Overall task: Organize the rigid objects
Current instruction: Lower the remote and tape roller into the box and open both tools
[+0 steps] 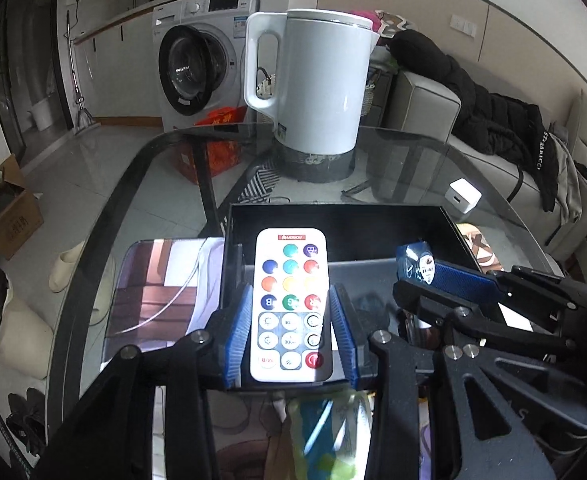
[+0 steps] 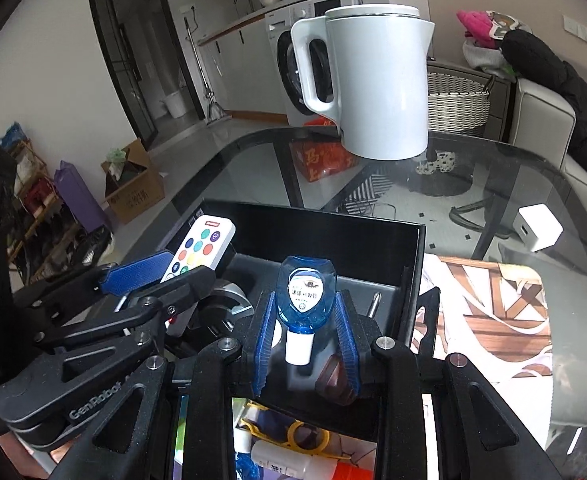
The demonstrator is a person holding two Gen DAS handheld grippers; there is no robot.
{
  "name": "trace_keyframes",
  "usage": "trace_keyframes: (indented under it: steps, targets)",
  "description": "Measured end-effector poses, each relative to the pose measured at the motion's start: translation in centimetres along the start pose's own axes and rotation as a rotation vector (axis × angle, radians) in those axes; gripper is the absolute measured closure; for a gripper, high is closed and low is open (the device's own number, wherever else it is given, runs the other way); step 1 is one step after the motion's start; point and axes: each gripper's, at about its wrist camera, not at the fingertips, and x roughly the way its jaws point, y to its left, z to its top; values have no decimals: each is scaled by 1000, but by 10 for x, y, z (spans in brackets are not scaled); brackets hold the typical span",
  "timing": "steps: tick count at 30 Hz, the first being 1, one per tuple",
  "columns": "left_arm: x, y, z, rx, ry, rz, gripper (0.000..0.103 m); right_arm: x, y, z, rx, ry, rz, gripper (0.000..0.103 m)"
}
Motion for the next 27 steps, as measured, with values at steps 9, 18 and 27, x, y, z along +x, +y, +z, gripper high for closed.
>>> trace_keyframes:
  steps: [9,18,27]
  targets:
    - [0,4,-2,-16,8,-18,65,0,2,-4,3,25,-2,73]
    - [-2,6,-2,-33,4,-20,63,-2,5,-6,1,28,0,73]
    - [-4,9,-2,-58,8,-35,59,-2,4,-5,8,30,7,72]
